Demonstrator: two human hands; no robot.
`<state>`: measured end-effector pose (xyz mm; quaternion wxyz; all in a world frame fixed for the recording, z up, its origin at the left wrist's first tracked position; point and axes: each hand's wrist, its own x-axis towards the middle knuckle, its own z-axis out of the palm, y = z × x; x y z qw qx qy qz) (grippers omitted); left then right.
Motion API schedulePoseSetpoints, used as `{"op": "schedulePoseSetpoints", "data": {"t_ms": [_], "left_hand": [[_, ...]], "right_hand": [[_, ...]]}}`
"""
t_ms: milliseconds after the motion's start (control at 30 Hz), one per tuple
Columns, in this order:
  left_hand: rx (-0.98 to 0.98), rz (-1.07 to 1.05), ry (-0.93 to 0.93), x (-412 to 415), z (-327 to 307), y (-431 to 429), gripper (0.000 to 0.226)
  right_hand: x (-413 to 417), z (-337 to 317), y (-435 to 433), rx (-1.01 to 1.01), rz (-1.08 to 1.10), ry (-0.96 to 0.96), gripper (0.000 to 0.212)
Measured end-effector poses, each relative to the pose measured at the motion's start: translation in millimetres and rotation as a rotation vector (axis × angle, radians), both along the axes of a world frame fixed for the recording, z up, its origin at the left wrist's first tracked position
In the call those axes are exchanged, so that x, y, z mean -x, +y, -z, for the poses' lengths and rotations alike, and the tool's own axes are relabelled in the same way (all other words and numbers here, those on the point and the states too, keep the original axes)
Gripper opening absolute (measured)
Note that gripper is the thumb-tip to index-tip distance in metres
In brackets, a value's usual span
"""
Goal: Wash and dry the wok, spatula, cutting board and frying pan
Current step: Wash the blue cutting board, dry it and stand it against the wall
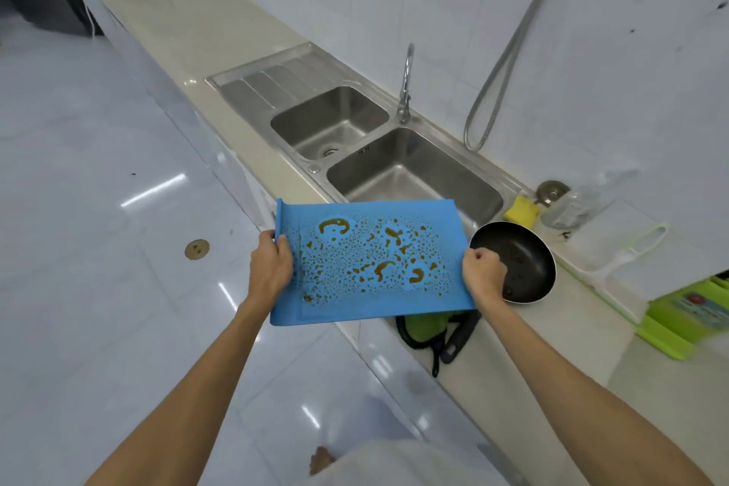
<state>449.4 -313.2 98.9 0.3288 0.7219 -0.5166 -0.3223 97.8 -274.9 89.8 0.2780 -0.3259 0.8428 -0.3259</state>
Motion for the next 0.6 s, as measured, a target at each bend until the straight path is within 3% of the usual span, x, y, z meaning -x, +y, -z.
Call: {"op": "schedulePoseSetpoints", "data": {"t_ms": [133, 267, 400, 600], "left_hand": [[-0.044, -0.014, 0.045, -22, 8, -55, 0.031], [-0.091, 0.031, 0.115, -34, 18, -129, 0.047], [-0.263, 0.088, 0.179, -29, 31, -195, 0.06], [-0.29, 0.097, 0.172, -5, 48, -270, 0.055]], "right_hand": [[-17, 8, -47, -0.032, 0.022, -0.001, 0.029], [-23, 18, -107, -0.023, 0.032, 0.055, 0.036], [-23, 24, -158, -0.065, 0.071, 0.083, 0.038], [-18, 39, -210, -0.092, 0.185, 0.045, 0.034]]}}
